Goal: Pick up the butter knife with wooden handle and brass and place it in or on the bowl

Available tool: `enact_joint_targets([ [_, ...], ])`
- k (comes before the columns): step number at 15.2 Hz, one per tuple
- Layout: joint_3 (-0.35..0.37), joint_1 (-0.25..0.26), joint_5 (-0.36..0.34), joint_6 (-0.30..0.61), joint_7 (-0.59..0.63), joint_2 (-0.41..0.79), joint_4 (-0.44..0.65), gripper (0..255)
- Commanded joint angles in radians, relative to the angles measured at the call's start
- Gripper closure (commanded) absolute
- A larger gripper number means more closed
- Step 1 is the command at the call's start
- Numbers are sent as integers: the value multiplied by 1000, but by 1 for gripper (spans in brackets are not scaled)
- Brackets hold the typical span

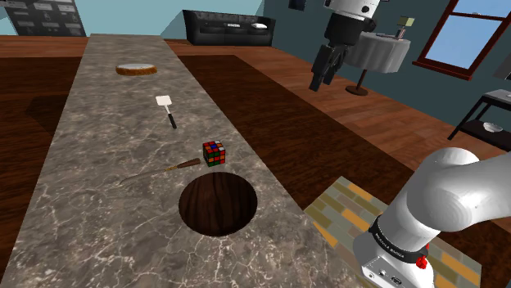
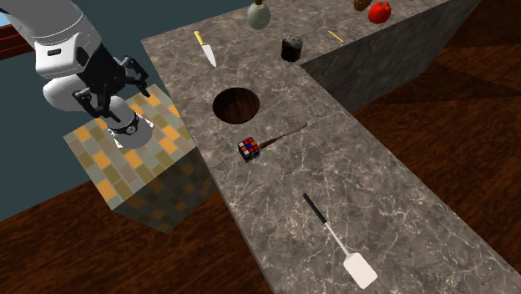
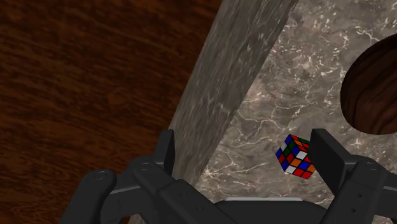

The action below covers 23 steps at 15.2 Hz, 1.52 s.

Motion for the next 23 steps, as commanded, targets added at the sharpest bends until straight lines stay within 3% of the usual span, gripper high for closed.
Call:
enact_joint_targets([
  [1, 0, 0, 0, 0, 0, 0, 0, 0],
  [13, 127, 93, -38, 212, -96, 410, 174, 0],
  [23, 237, 164, -156, 294, -128, 754, 399, 0],
])
